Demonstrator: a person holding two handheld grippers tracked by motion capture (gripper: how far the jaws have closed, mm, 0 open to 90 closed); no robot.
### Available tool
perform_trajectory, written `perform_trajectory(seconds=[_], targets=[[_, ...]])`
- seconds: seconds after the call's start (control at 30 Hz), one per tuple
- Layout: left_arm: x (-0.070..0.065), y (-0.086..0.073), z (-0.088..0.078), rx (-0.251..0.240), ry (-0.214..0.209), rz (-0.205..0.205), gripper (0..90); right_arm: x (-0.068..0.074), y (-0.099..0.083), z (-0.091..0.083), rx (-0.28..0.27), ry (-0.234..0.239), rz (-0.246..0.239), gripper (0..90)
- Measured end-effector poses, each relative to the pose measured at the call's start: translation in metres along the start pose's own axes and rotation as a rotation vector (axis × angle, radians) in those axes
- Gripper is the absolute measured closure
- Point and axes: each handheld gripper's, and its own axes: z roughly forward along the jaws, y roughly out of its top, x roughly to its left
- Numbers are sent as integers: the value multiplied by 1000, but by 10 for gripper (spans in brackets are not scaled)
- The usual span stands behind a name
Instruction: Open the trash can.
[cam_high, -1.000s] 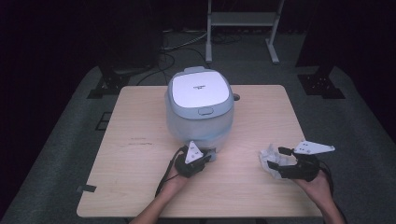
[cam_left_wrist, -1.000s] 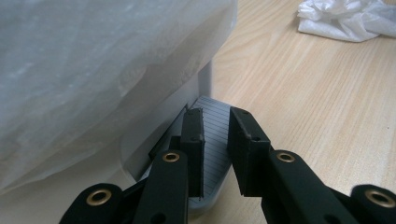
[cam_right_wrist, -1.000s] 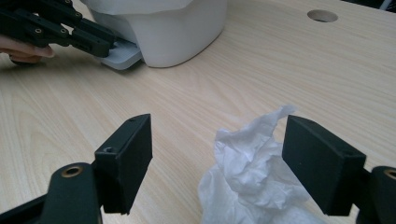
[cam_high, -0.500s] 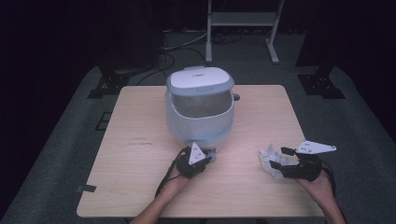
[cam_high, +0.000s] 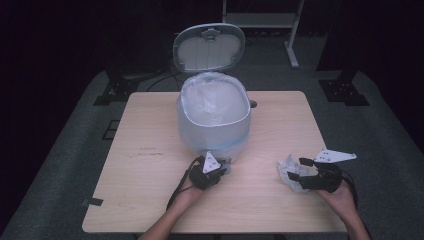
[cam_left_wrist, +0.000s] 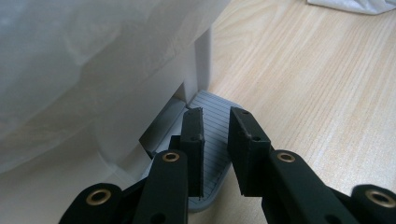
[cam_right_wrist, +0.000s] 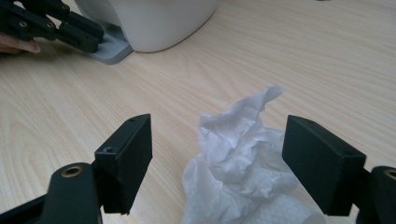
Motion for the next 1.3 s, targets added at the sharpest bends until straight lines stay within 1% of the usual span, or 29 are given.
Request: perform_trajectory(seconds=[0.03, 0.07, 0.17, 0.2, 0.3, 0.33, 0.4, 0.5, 0.6, 0.63, 0.67, 0.73, 0.77, 0.8, 0.83, 0.87, 0.9, 0.97, 1.0, 1.03, 1.07, 1.1, 1.13, 1.17, 1.2, 1.3], targets=[[0, 0, 0, 0, 0, 0, 759, 0, 0, 0, 0, 0, 0, 233], [0, 0, 0, -3, 1, -1, 759, 0, 3, 2, 16, -1, -8, 233], [0, -2, 0, -10, 4, -5, 759, -1, 8, 6, 41, -4, -23, 233], [-1, -2, 0, -12, 6, -8, 759, -1, 8, 6, 41, -4, -23, 233], [-1, -2, 0, -12, 7, -9, 760, -3, 10, 9, 69, -9, -33, 233], [-1, -2, 0, -11, 8, -9, 759, -5, 10, 11, 87, -13, -28, 233], [-1, -2, 0, -13, 8, -9, 759, -7, 10, 12, 91, -16, -32, 233], [-1, -2, 0, -14, 10, -10, 759, -15, 7, 18, 121, -24, -8, 242], [-2, -2, 0, -14, 12, -11, 759, -18, 5, 22, 133, -22, 0, 250], [-2, -2, 0, -12, 13, -10, 759, -19, 4, 24, 136, -19, 2, 273], [-2, -2, 0, -12, 13, -10, 759, -19, 3, 26, 145, -7, 4, 317], [-2, -2, 0, -12, 13, -10, 759, -19, 2, 28, 147, -5, 2, 324], [-2, -2, 0, -13, 13, -10, 759, -18, 2, 29, 152, -7, -1, 349], [-2, -2, 0, -13, 14, -11, 759, -17, 3, 31, 159, -3, -13, 408], [-2, -2, 0, -11, 15, -11, 759, -16, 3, 31, 160, -5, -14, 428], [-2, -2, 0, -11, 15, -11, 759, -16, 4, 31, 165, -7, -16, 474], [-2, -2, 0, -13, 15, -11, 759, -16, 4, 31, 165, -7, -16, 474], [-2, -2, 0, -13, 15, -11, 759, -15, 4, 32, 180, -13, -22, 572], [-2, -2, 0, -13, 15, -11, 759, -15, 4, 32, 180, -13, -22, 572], [-2, -2, 0, -14, 15, -10, 759, -14, 5, 32, 193, -18, -27, 639], [-2, -2, 0, -14, 15, -10, 759, -14, 5, 32, 193, -18, -27, 639], [-2, -2, 0, -14, 16, -10, 759, -14, 5, 31, 199, -13, -25, 725], [-3, -2, 0, -13, 16, -10, 759, -14, 5, 31, 201, -12, -25, 725], [-3, -2, 0, -13, 18, -8, 759, -14, 5, 31, 201, -12, -25, 744], [-3, -2, 0, -13, 18, -8, 759, -15, 5, 30, 199, -8, -19, 787], [-3, -2, 0, -13, 19, -7, 759, -16, 6, 28, 193, -5, -11, 799]])
